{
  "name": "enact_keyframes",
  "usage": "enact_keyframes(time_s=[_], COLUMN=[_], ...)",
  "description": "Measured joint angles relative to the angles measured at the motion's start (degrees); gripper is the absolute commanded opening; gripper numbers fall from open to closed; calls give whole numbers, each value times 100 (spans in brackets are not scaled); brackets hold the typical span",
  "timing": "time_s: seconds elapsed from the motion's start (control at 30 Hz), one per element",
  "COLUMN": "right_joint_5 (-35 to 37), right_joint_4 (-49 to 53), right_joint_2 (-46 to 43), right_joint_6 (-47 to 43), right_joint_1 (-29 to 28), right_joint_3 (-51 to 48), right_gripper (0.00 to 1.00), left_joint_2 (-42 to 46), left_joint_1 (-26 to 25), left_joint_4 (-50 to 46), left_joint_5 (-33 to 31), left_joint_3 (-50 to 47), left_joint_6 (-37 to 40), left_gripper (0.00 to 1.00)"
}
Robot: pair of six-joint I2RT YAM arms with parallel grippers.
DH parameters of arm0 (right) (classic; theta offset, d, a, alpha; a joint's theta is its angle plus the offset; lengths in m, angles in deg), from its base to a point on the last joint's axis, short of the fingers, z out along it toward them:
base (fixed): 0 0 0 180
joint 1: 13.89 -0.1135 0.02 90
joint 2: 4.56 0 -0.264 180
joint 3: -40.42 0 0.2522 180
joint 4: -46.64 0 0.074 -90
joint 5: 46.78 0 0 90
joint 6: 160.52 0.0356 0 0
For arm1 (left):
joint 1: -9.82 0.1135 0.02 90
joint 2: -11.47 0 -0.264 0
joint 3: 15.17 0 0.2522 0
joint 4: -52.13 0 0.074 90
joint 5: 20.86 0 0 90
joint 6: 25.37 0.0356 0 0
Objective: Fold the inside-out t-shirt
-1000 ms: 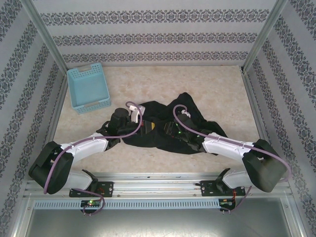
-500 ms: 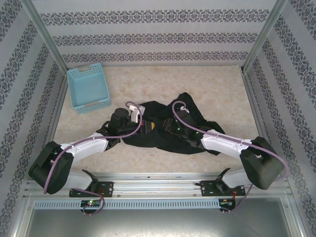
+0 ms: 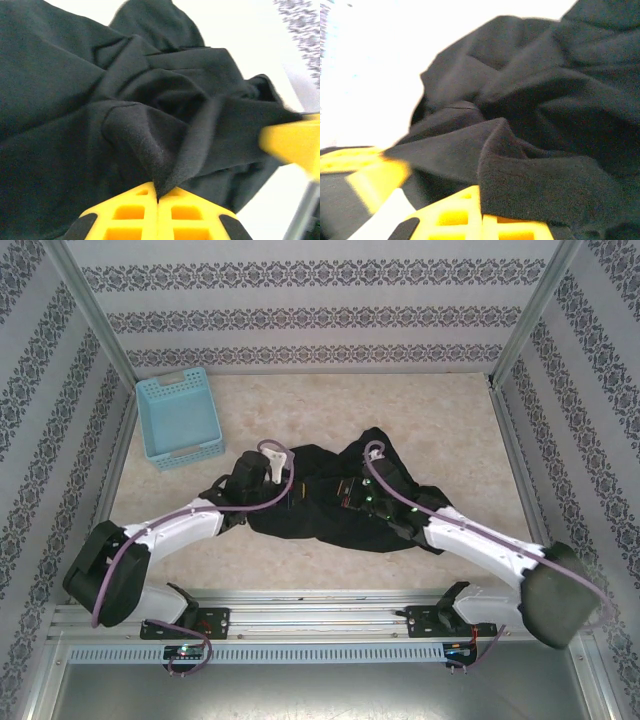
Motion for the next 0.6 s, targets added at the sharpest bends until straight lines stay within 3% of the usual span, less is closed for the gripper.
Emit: enact_keyframes(time_s=[0.1, 0.27, 0.6], right_joint_5=[-164, -494, -935], right_joint_4=[188, 398, 535], right_joint_2=[-627, -1036, 42], right_joint_6=[-17, 72, 50], right_joint_1=[205, 800, 1779], right_joint_3=[35, -125, -22], right_gripper=[0, 0, 0], left_joint_2=[-251, -428, -702], left_joint_1=[0, -114, -520], left_joint_4=[-527, -785, -765], left_joint_5=[-350, -387, -50], left_joint_3=[319, 538, 693], left_joint_6=[295, 546, 568], left_gripper=[0, 0, 0])
